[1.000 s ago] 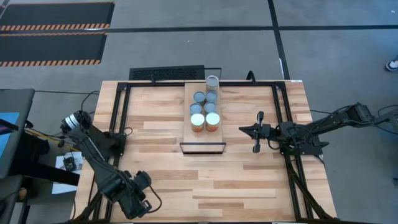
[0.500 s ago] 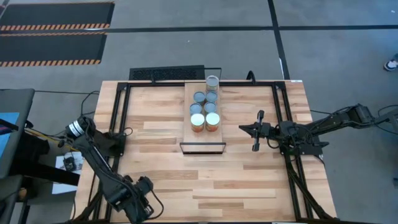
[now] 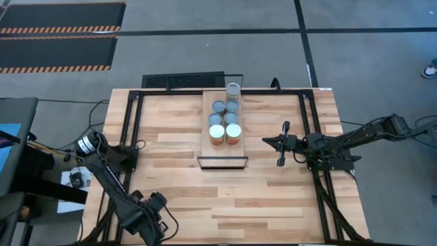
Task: Pick and place cans onto a shelf
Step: Put the large canned peaches on the shelf
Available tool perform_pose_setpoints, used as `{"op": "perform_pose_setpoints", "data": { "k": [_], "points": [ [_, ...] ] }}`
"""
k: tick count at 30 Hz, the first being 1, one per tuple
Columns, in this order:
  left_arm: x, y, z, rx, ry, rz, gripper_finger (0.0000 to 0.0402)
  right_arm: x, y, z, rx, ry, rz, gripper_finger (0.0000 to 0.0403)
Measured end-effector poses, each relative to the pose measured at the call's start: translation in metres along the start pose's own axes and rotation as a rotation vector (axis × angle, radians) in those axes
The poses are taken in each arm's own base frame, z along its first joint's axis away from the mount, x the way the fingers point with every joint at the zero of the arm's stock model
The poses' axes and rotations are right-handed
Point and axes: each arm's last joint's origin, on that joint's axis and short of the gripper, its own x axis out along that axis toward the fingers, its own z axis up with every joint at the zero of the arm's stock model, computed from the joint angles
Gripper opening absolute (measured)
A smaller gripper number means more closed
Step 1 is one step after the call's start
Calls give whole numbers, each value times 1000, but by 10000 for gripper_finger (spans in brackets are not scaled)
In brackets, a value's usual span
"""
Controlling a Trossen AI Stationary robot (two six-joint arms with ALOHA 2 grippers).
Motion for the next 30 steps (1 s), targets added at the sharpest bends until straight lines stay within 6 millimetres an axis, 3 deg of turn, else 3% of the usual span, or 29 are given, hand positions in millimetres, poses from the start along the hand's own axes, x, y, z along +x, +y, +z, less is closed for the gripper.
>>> {"op": "perform_pose_setpoints", "data": {
  "k": [7,15,23,30],
  "points": [
    [0,2,0,30,-22,23,13,0,0,0,-1,0,0,10],
    [-12,12,21,91,-154,28,0,0,0,0,-4,0,0,10],
    [-65,66,67,163,-324,77,0,0,0,0,1,-1,0,10],
    [-103,129,128,248,-429,144,0,0,0,0,4,-1,0,10]
  ]
}}
